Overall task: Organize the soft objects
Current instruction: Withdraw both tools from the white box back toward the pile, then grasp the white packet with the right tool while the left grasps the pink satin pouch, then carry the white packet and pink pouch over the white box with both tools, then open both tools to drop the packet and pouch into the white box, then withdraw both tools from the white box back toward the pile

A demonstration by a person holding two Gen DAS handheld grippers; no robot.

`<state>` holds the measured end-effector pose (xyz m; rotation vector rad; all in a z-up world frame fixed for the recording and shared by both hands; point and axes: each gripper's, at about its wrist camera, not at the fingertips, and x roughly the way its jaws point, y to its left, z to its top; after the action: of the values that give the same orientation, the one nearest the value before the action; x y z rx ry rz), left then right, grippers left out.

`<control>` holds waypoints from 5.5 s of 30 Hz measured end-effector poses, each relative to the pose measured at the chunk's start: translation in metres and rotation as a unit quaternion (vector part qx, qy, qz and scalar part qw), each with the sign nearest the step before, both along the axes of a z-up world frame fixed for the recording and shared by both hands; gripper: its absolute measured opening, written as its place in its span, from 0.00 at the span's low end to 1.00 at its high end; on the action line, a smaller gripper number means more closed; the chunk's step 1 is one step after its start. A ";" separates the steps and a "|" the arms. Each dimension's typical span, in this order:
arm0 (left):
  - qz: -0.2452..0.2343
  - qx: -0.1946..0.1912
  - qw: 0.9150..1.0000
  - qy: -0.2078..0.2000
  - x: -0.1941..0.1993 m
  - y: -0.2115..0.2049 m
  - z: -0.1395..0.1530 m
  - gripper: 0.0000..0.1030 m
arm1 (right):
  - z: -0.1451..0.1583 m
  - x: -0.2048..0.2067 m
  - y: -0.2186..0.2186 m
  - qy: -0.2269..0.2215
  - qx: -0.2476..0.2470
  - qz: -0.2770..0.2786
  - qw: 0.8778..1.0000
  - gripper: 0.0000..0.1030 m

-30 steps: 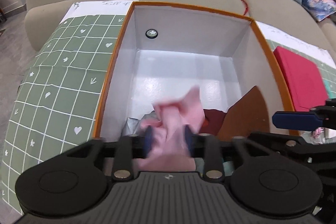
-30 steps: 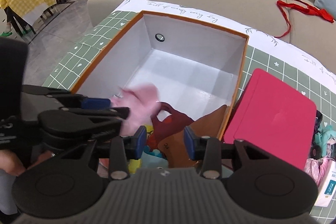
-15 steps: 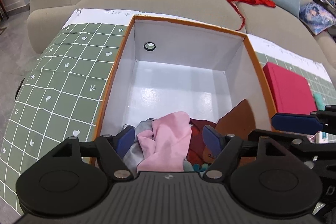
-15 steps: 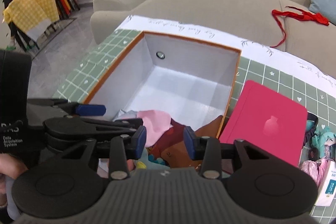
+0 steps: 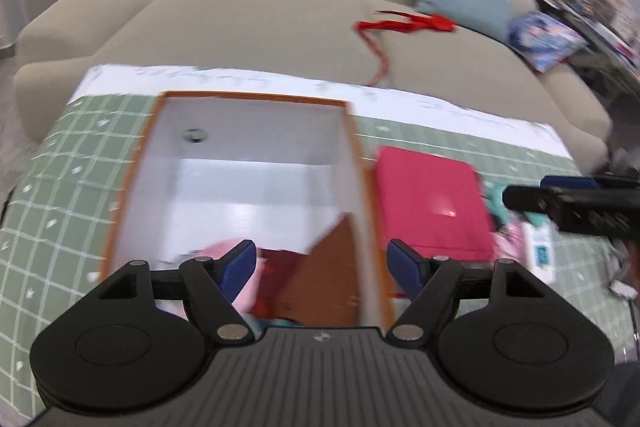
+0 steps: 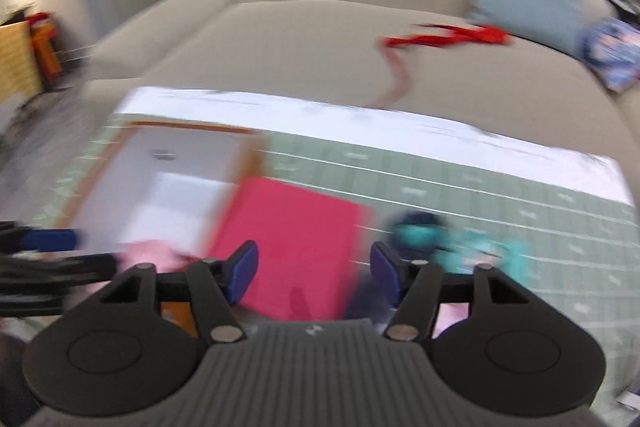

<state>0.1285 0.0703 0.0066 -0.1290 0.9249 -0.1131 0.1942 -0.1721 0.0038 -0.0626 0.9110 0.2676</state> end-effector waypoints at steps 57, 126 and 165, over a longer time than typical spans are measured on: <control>-0.246 0.112 0.963 -0.009 0.065 -0.285 -0.155 0.76 | -0.156 0.016 -0.209 0.185 0.051 -0.147 0.970 0.66; 0.098 0.058 0.991 -0.073 0.006 0.076 0.001 0.40 | -0.029 0.013 0.142 0.078 0.099 0.101 0.987 0.60; 0.125 0.033 0.990 -0.064 0.029 0.098 -0.020 0.80 | -0.061 0.013 0.209 0.045 0.008 0.130 0.990 0.84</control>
<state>0.1579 0.1678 -0.0131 -0.1734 0.7764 0.1391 0.2073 0.0369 -0.0575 -0.1568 0.9905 0.5227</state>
